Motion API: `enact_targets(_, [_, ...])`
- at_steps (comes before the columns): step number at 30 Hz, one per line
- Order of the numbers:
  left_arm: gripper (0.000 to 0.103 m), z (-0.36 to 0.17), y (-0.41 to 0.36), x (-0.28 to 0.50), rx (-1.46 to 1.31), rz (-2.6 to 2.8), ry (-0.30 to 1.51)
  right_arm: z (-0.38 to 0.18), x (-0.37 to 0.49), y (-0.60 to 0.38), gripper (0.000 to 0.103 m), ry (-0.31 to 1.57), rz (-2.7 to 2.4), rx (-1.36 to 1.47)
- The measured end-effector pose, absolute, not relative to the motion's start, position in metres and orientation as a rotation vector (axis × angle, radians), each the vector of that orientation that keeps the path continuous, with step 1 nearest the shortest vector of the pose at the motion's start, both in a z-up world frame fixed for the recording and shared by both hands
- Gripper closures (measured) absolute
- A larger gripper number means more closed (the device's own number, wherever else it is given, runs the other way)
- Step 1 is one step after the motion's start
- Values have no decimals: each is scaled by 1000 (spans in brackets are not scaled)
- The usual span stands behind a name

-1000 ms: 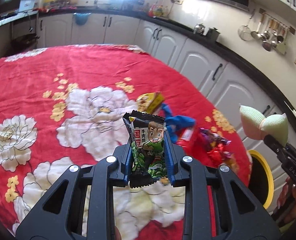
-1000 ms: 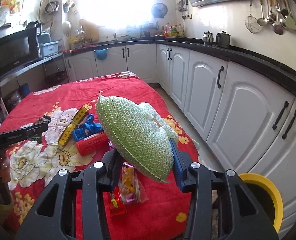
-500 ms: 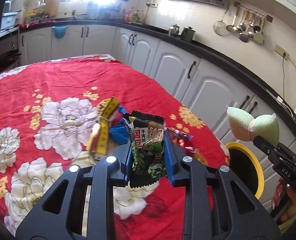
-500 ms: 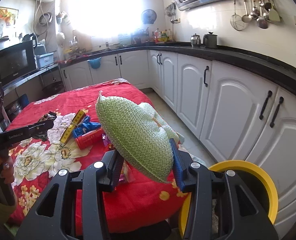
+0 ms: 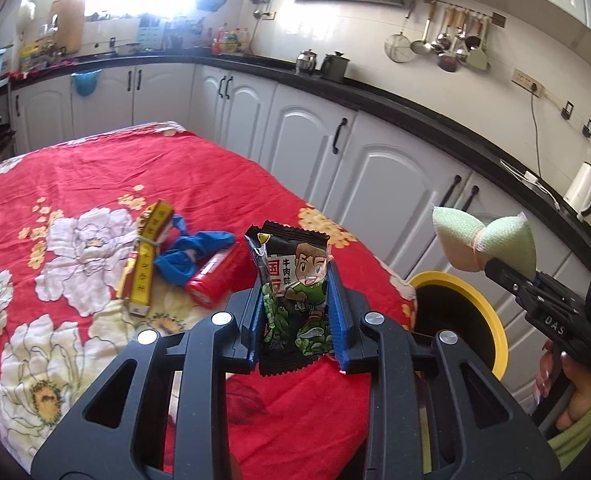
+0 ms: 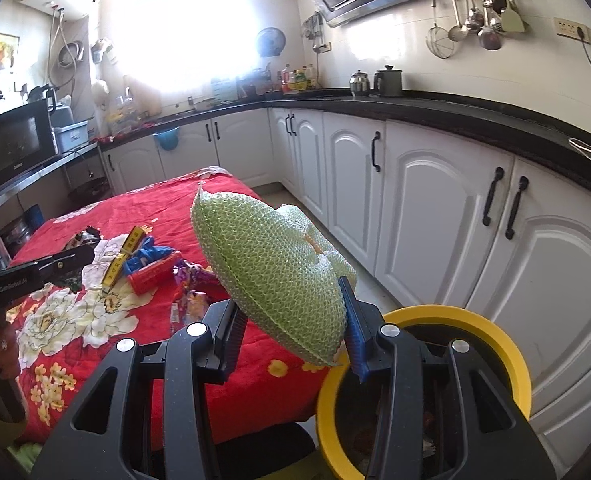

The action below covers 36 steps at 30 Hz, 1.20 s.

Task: Collect trash
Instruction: 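Carry the snack packet and green crocheted object over the yellow bin with both grippers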

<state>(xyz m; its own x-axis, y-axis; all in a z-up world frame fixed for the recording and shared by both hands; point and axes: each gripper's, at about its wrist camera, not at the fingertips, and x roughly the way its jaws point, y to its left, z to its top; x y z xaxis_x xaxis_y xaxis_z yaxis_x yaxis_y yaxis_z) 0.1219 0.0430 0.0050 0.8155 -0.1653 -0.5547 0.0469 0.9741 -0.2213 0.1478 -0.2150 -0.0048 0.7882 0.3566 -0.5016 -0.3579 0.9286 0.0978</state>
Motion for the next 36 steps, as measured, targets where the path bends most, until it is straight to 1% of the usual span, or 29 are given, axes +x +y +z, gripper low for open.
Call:
enact_targets(15, [83, 1, -6, 119, -143, -196, 611, -11, 140, -258, 62, 544, 310, 26])
enact_targets(27, [82, -9, -59, 124, -73, -294, 636, -18, 133, -285, 62, 553, 252, 31])
enact_targets(36, [82, -21, -104, 137, -35, -371, 675, -35, 132, -310, 62, 594, 208, 58])
